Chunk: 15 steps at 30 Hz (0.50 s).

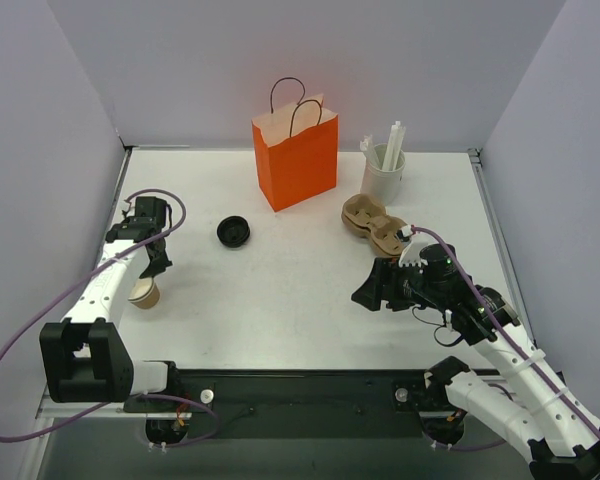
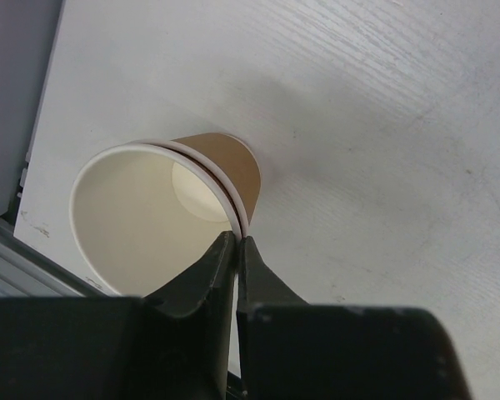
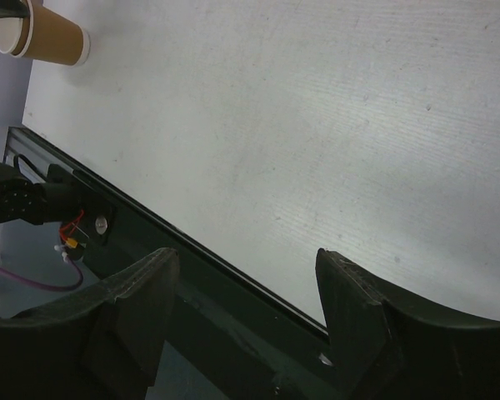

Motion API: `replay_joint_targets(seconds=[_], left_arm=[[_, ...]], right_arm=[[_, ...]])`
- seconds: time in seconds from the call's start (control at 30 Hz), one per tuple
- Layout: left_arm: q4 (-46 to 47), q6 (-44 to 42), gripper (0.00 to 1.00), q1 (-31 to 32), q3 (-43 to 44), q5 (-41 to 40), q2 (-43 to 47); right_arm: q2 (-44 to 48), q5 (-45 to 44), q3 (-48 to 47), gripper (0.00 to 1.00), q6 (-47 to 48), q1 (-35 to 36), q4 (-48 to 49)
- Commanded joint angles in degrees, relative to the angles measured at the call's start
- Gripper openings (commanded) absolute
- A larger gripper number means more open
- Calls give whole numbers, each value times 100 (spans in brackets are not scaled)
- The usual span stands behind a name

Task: Pack the takeout coffee

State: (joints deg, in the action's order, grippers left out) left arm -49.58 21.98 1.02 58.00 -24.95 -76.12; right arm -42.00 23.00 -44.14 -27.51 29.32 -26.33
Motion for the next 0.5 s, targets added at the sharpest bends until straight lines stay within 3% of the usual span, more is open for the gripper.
replay_joint_targets(seconds=[0.0,0.4,0.47], left_arm=[[-156,-35,0,-23,387,-264,211],[-385,17,0,4,748,-380,-218],[-830,122,0,65,1053,-369,-438]], right_arm=[[-36,90,-209,67,-123,30,110],[-186,55,-174,67,-211,47,260],[-230,46,-183,67,-211,47,277]])
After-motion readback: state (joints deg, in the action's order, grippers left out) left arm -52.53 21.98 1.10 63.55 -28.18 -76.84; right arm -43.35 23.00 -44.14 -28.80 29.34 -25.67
